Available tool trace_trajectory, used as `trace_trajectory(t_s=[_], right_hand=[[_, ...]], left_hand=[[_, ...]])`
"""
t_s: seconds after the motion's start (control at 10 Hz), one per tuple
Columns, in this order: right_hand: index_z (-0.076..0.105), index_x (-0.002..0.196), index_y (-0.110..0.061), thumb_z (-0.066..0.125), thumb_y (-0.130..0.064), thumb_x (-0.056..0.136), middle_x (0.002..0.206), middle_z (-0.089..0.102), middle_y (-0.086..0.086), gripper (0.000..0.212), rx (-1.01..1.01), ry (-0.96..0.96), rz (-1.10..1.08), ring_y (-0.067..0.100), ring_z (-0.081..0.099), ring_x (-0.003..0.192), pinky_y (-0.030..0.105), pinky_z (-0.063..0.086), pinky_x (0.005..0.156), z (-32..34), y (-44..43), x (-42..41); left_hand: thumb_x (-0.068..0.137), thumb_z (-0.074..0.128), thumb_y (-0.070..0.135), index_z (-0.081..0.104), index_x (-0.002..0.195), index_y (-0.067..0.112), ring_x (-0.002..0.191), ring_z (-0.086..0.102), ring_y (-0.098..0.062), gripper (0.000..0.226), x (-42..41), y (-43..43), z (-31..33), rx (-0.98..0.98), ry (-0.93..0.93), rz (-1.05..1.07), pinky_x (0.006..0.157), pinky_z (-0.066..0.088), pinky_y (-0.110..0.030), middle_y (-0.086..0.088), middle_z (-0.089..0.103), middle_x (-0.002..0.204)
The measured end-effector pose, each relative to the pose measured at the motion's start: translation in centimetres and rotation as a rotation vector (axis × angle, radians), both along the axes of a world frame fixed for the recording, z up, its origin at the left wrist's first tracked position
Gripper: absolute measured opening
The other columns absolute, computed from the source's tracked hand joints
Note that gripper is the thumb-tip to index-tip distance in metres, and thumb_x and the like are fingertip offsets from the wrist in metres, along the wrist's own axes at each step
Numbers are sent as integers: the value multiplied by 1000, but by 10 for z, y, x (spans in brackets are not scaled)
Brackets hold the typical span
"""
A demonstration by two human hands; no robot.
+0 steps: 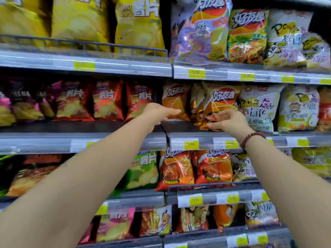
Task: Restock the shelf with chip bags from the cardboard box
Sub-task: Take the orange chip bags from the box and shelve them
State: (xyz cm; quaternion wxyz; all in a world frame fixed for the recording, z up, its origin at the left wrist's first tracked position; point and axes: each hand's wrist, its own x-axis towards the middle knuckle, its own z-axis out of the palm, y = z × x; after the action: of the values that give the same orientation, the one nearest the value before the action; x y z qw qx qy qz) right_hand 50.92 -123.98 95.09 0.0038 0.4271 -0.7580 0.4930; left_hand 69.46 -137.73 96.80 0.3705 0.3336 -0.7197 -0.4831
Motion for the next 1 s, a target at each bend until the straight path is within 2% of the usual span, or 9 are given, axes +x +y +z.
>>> trace_trajectory(t_s=[0.1,0.2,0.4,0.5,0.6,0.7,0.8,0.9,1.0], right_hand=[[60,116,-7,86,-28,66,105,64,7,60,-13,-53,52,22,60,101,33,50,89,-15,-8,56],[60,115,-10,84,-30,68,105,64,7,56,3,-54,91,19,60,96,35,51,90,-37,-19,108],[60,100,-16,87,-26,65,97,66,5,45,72,-188,189,17,63,93,30,51,80,-113,-38,192],[60,94,-17,85,-23,67,86,62,1,37,170,-237,249,17,60,85,25,48,71,-166,-46,219],[63,107,-8,81,-21,73,94,67,8,42,314,-320,290,19,61,87,30,52,79,-229,-51,238],[62,111,1,81,-13,73,92,64,13,44,461,-433,315,27,65,94,30,53,84,-300,-55,253],[64,104,-7,81,-15,71,95,64,10,39,613,-480,346,31,65,101,41,51,95,-376,-55,262],[63,88,-19,82,-18,69,99,69,12,27,764,-508,351,30,65,100,45,50,96,-455,-50,270],[51,72,-32,76,-14,77,94,60,3,31,915,-581,399,21,59,94,33,49,94,-522,-43,281]], left_hand=[[76,79,26,68,83,15,99,66,-18,17,53,13,-12,-25,-11,-81,97,49,-32,-4,69,98],[78,78,24,67,83,15,92,67,-17,15,103,17,-33,-43,-52,-110,90,52,-29,-5,69,90],[79,77,25,69,101,8,93,70,-17,29,182,10,-114,41,-212,-138,89,54,-27,-7,72,96],[80,76,17,68,96,7,75,63,-10,20,212,6,-170,74,-240,-78,70,51,-15,-4,68,81],[81,75,16,69,94,8,73,64,-6,16,239,-3,-238,173,-314,-39,73,51,-27,-3,68,81],[80,77,20,71,97,8,81,65,-12,22,267,-7,-315,299,-402,25,77,53,-26,-7,70,88],[76,80,21,71,94,9,85,62,-17,24,295,-4,-393,430,-471,102,78,50,-22,-7,68,86],[65,85,23,68,98,5,89,64,-23,41,326,-1,-470,573,-499,220,91,50,-37,-6,68,83],[72,82,14,66,109,-3,92,58,-19,44,352,7,-541,696,-491,358,91,46,-29,-11,64,98]])
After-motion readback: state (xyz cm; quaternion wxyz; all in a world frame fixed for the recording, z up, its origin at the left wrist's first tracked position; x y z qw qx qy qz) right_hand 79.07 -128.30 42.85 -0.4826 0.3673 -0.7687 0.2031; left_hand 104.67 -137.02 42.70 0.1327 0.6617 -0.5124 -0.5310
